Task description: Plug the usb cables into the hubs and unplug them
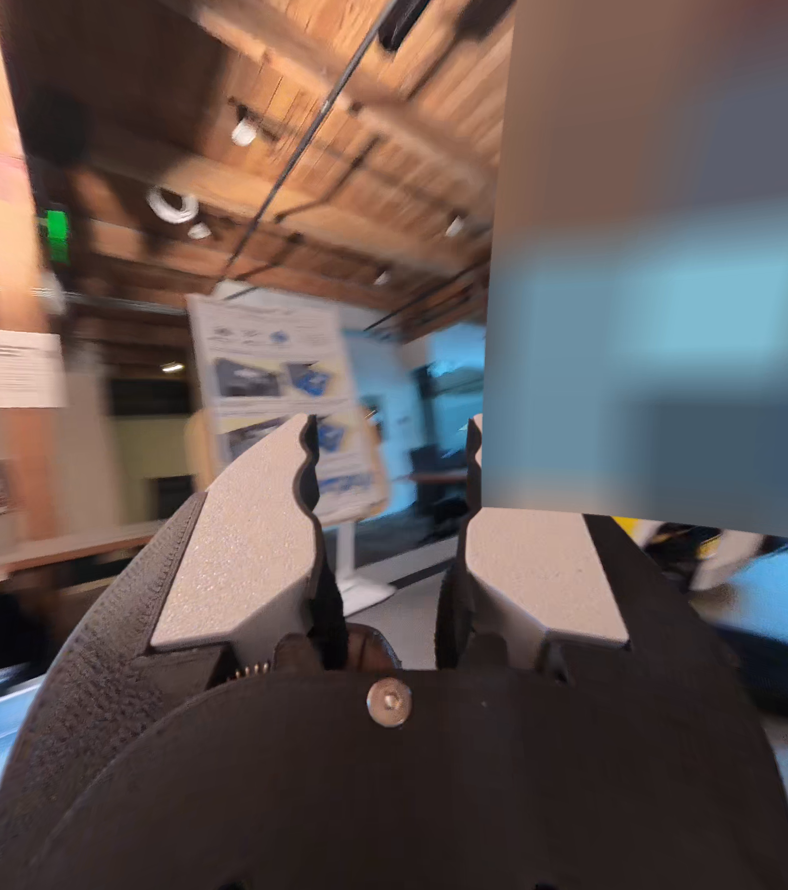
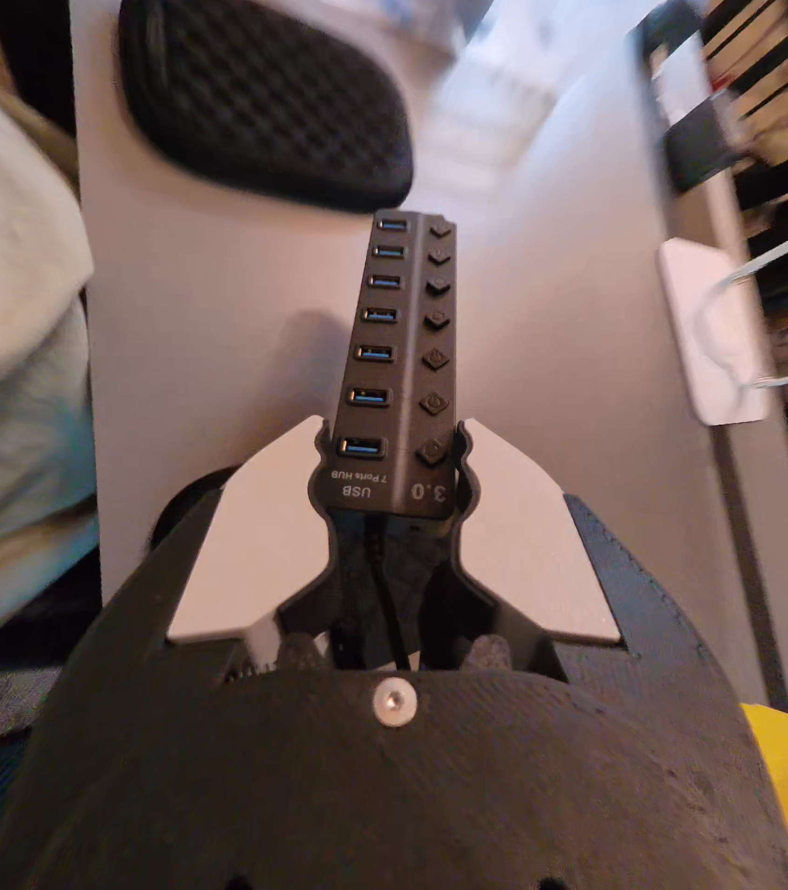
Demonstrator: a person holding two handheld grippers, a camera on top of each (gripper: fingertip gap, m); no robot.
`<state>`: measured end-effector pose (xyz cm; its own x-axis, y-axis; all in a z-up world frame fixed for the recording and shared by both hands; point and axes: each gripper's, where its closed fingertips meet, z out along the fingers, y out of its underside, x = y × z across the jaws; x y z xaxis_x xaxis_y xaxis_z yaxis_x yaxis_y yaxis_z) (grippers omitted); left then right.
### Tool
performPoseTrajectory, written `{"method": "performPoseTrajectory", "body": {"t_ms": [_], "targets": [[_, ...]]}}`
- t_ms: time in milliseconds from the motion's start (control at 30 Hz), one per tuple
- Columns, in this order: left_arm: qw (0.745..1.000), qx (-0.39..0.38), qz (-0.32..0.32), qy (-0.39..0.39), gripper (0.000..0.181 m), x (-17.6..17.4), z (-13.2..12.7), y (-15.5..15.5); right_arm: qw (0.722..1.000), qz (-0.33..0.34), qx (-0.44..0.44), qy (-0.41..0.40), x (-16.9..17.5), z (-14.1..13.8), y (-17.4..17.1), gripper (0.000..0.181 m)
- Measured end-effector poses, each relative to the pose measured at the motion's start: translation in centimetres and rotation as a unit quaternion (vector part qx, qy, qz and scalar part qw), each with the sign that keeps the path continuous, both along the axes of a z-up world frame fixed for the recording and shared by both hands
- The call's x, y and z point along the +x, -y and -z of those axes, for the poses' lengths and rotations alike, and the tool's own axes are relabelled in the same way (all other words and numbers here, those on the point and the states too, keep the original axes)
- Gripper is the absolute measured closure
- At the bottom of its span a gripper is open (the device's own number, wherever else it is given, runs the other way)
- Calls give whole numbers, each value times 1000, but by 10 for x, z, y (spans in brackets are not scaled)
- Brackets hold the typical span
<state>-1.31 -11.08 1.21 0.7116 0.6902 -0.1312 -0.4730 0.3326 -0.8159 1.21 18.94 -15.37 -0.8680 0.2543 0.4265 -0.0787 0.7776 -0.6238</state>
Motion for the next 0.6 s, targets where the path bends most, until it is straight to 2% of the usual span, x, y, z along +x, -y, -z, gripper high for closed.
{"method": "performPoseTrajectory", "body": {"t_ms": [133,300,367,467,600], "targets": [[991,-92,-93,27,123,-7,12,20,996,-12,53,73,1,44,-6,131],[971,-163,-147,97,123,-25,41,39,992,-14,64,108,-2,62,-12,131],[955,-202,-161,143,124,-34,59,46,991,-13,76,108,-4,65,-15,136],[912,-285,-208,211,127,-52,92,63,996,-9,46,76,-9,52,-13,133],[832,-435,-251,237,137,-76,123,85,999,7,-28,-13,-17,15,-11,129]]}}
